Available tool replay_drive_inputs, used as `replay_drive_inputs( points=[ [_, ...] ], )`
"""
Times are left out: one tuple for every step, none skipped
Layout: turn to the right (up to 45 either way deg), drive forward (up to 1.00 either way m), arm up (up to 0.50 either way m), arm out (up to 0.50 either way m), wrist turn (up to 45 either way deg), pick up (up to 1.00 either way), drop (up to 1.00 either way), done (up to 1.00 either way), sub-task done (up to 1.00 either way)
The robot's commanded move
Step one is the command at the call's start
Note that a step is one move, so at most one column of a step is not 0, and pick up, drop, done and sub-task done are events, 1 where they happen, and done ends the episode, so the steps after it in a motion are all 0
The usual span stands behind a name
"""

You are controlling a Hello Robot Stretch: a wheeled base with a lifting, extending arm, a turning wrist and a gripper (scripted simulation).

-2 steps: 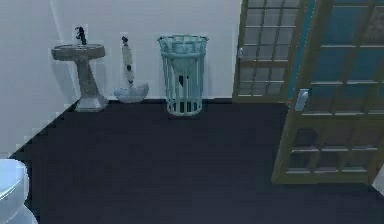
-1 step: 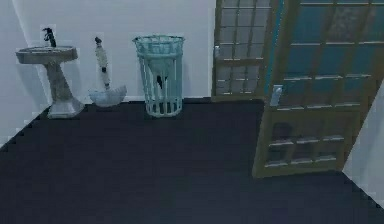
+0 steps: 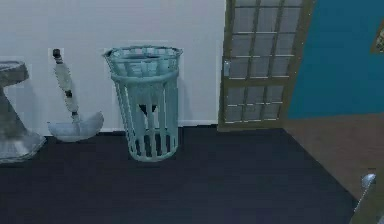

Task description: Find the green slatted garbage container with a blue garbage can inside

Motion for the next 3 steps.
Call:
replay_drive_inputs(
  points=[
    [0.0,0.9,0.0,0.0,0.0,0.0,0.0,0.0,0.0],
    [-21.0,0.0,0.0,0.0,0.0,0.0,0.0,0.0,0.0],
    [0.0,0.0,0.0,0.0,0.0,0.0,0.0,1.0,0.0]
  ],
)
